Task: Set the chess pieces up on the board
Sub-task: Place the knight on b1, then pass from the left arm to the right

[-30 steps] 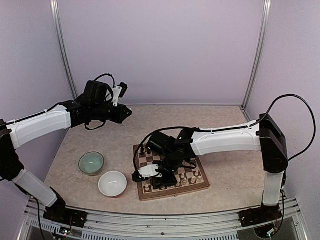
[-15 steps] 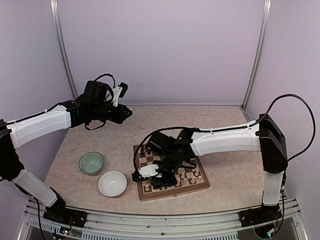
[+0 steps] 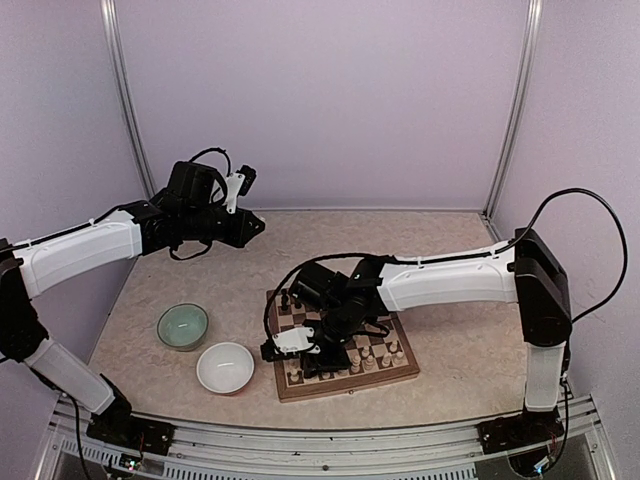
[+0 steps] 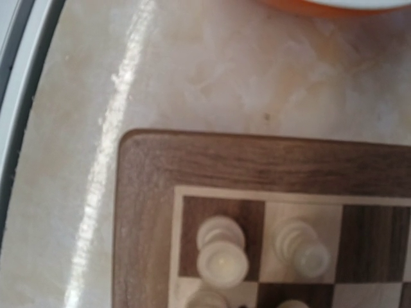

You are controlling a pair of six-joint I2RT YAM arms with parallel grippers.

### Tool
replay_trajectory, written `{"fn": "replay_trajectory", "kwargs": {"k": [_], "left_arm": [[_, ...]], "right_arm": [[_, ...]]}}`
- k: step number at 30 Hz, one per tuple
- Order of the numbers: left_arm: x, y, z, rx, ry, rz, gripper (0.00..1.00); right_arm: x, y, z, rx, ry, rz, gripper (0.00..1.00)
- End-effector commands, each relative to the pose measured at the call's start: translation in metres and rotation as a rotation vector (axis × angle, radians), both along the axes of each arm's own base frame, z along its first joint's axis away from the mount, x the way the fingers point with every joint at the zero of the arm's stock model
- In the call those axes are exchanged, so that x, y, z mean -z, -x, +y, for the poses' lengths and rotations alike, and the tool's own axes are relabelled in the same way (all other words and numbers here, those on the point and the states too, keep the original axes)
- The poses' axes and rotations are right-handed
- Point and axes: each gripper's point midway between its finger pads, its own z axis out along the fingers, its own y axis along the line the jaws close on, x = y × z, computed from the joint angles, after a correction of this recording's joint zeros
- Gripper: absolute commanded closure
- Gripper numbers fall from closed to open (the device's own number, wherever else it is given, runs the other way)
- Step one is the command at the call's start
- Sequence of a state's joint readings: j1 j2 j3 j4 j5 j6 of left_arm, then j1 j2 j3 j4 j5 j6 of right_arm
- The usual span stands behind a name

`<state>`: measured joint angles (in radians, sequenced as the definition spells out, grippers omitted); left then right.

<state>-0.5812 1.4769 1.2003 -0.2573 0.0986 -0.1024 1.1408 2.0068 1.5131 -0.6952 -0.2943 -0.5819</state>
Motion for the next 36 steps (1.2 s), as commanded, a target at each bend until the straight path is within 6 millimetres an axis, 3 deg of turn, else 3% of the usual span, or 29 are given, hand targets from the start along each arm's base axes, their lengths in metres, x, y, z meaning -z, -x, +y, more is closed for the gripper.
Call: {"fn": "replay_trajectory", "kwargs": {"k": [1, 7, 12, 16, 19, 23, 27, 32, 36], "left_arm": [[-0.006, 0.0, -0.003, 0.02, 0.003, -0.016, 0.93], [-0.001, 0.0, -0.005, 0.032, -0.003, -0.003, 0.92], [0.012, 0.012, -0.023, 0.143, 0.0, 0.066, 0.92], [0.03, 0.049, -0.065, 0.33, -0.029, 0.174, 0.92], [0.055, 0.085, -0.09, 0.461, -0.051, 0.304, 0.92], [0.074, 0.134, -0.113, 0.622, -0.012, 0.451, 0.91], [0.074, 0.175, -0.13, 0.773, 0.04, 0.545, 0.9], [0.072, 0.195, -0.138, 0.85, 0.091, 0.604, 0.9], [0.066, 0.205, -0.141, 0.896, 0.133, 0.632, 0.89]], "right_arm": [[-0.007, 0.005, 0.005, -0.018, -0.015, 0.002, 0.75], [-0.04, 0.003, 0.004, -0.021, -0.059, -0.017, 0.65], [-0.098, -0.017, -0.016, -0.007, -0.147, -0.015, 0.63], [-0.149, -0.039, -0.047, 0.024, -0.246, -0.02, 0.63], [-0.172, -0.059, -0.072, 0.078, -0.311, -0.063, 0.62], [-0.167, -0.075, -0.095, 0.125, -0.305, -0.159, 0.6], [-0.158, -0.07, -0.1, 0.091, -0.292, -0.183, 0.57], [-0.143, -0.046, -0.087, -0.007, -0.235, -0.247, 0.56], [-0.129, -0.04, -0.078, -0.023, -0.186, -0.31, 0.55]]}}
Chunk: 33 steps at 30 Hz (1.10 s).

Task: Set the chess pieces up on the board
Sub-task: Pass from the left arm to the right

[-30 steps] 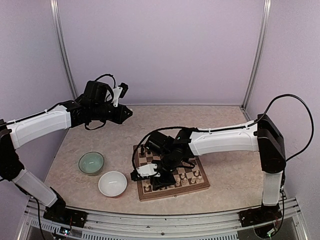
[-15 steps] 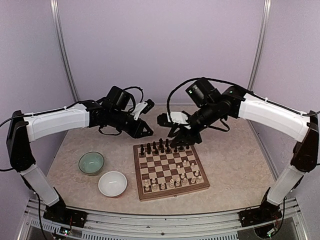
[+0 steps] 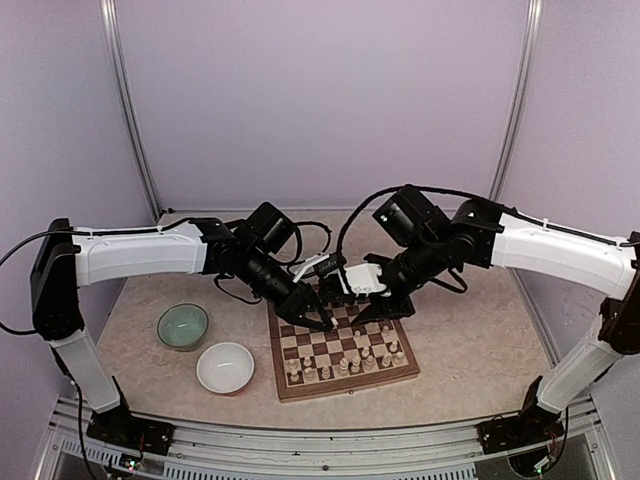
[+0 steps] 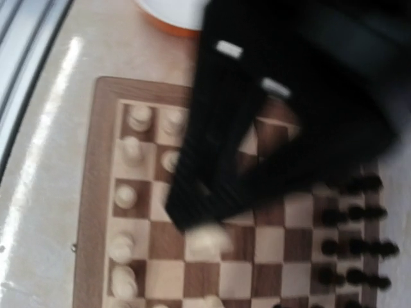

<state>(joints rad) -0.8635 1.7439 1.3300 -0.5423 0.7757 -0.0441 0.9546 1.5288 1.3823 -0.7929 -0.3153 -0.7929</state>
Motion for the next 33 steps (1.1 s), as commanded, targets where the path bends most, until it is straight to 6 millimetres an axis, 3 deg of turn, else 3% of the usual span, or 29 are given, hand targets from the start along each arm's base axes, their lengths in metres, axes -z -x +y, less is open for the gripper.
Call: {"fn": "replay_trajectory", "kwargs": {"k": [1, 14, 16, 23, 30, 33], "left_arm": [[-0.008, 0.019, -0.005, 0.075, 0.062, 0.087, 0.89], [-0.003, 0.023, -0.008, 0.077, 0.066, 0.122, 0.89], [0.0, 0.023, -0.008, 0.076, 0.061, 0.13, 0.89], [0.001, 0.023, -0.007, 0.079, 0.061, 0.138, 0.89], [0.004, -0.006, 0.005, -0.085, 0.034, 0.042, 0.72], [-0.025, -0.024, 0.014, -0.231, 0.135, -0.079, 0.63]], "right_arm": [[0.014, -0.001, 0.01, -0.001, 0.051, -0.094, 0.55], [0.035, 0.014, 0.029, -0.035, 0.123, -0.163, 0.56], [0.037, 0.016, 0.032, -0.043, 0.13, -0.168, 0.61], [0.049, 0.014, 0.032, -0.033, 0.17, -0.204, 0.89], [0.03, 0.004, 0.026, 0.028, 0.062, -0.121, 0.97], [0.007, -0.008, 0.021, 0.095, -0.059, 0.008, 0.98]]}}
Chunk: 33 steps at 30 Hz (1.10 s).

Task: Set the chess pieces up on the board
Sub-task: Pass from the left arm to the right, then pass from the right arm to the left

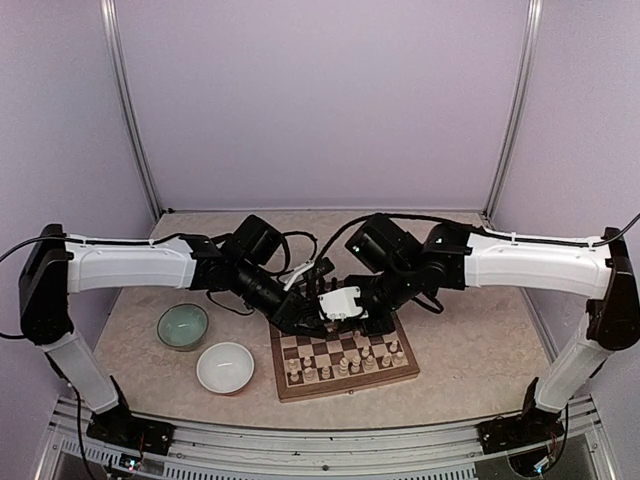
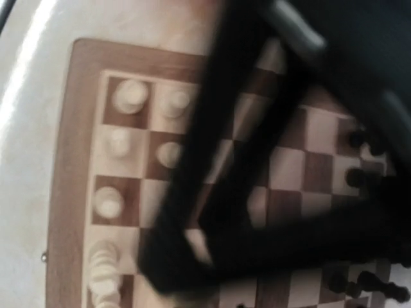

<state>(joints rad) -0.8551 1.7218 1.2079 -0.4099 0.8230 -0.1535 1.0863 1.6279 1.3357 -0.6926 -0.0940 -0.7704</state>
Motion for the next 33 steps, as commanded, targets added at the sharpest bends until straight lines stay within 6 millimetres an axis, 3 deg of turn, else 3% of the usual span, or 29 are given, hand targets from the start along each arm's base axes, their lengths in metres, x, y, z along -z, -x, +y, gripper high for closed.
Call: {"fn": "replay_trajectory", "kwargs": {"k": [1, 7, 12, 15, 21, 29, 33], "left_arm": [[-0.049, -0.037, 0.012, -0.25, 0.135, -0.214, 0.62], [-0.139, -0.054, 0.034, -0.59, 0.461, -0.506, 0.54], [-0.172, -0.056, 0.037, -0.729, 0.642, -0.565, 0.51], [-0.174, -0.054, 0.019, -0.699, 0.67, -0.549, 0.5], [-0.156, -0.051, -0.013, -0.631, 0.635, -0.51, 0.5], [-0.152, -0.044, -0.026, -0.563, 0.65, -0.494, 0.54], [-0.153, -0.044, -0.03, -0.544, 0.651, -0.496, 0.61]], "right_arm": [[-0.049, -0.016, -0.005, 0.094, -0.238, 0.168, 0.98], [-0.09, -0.027, -0.016, 0.135, -0.495, 0.486, 0.98], [-0.114, -0.034, -0.021, 0.107, -0.612, 0.693, 0.98], [-0.118, -0.038, -0.023, 0.103, -0.634, 0.736, 0.98], [-0.116, -0.039, -0.024, 0.111, -0.637, 0.742, 0.97], [-0.111, -0.041, -0.023, 0.122, -0.628, 0.742, 0.96], [-0.109, -0.042, -0.022, 0.124, -0.622, 0.746, 0.95]]}}
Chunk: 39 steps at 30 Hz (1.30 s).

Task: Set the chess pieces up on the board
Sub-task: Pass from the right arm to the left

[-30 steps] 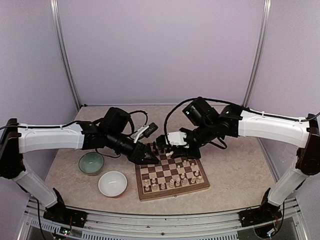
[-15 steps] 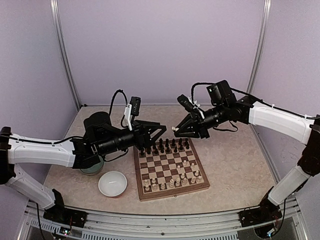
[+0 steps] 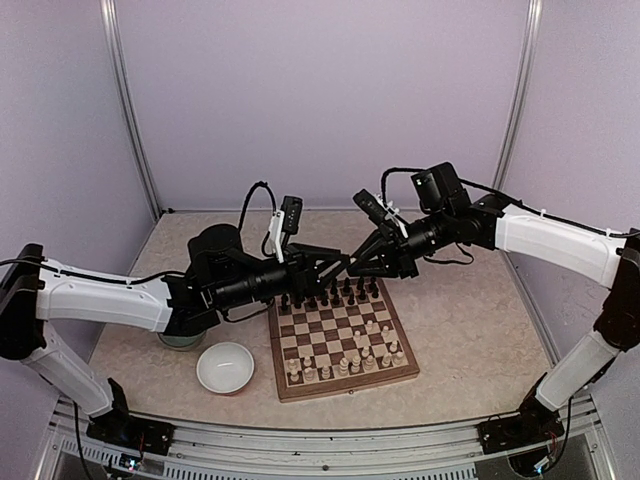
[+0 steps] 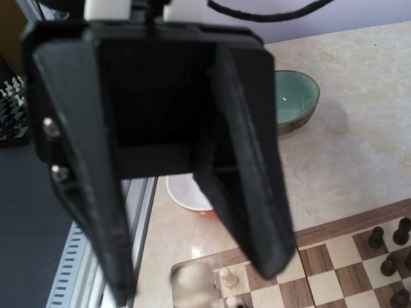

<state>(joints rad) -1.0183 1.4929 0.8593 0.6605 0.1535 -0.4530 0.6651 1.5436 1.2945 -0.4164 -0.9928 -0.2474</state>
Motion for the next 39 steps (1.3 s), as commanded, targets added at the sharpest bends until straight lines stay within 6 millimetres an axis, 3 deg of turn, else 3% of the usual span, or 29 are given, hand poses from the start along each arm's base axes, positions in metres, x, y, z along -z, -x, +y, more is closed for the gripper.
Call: {"fn": "replay_trajectory", "kwargs": {"k": [1, 9, 15, 23, 28, 31, 33, 39], "left_arm": [[-0.022, 0.005, -0.011, 0.044, 0.048, -0.041, 0.62], [-0.016, 0.003, -0.021, 0.07, 0.026, -0.022, 0.79], [-0.011, -0.002, -0.018, 0.039, 0.012, -0.004, 0.68], [-0.007, 0.003, -0.011, 0.041, 0.004, 0.007, 0.78], [-0.002, 0.001, -0.01, 0.033, -0.005, 0.024, 0.78], [0.003, -0.002, -0.007, 0.009, -0.014, 0.034, 0.7], [0.002, -0.002, -0.005, 0.002, -0.009, 0.033, 0.7], [0.001, -0.001, -0.002, 0.015, -0.002, 0.037, 0.8]], "right_arm": [[0.004, -0.001, 0.001, -0.015, -0.006, 0.018, 0.95], [0.002, 0.0, 0.0, -0.016, -0.008, 0.014, 0.94], [0.001, 0.001, -0.001, -0.018, -0.011, 0.012, 0.94], [0.002, 0.001, -0.002, -0.015, -0.012, 0.008, 0.93], [0.0, 0.001, -0.001, -0.018, -0.015, 0.009, 0.94], [-0.001, 0.002, -0.001, -0.018, -0.016, 0.007, 0.94], [0.001, 0.001, -0.002, -0.016, -0.013, 0.008, 0.94], [0.004, 0.001, -0.001, -0.016, -0.009, 0.012, 0.93]]}}
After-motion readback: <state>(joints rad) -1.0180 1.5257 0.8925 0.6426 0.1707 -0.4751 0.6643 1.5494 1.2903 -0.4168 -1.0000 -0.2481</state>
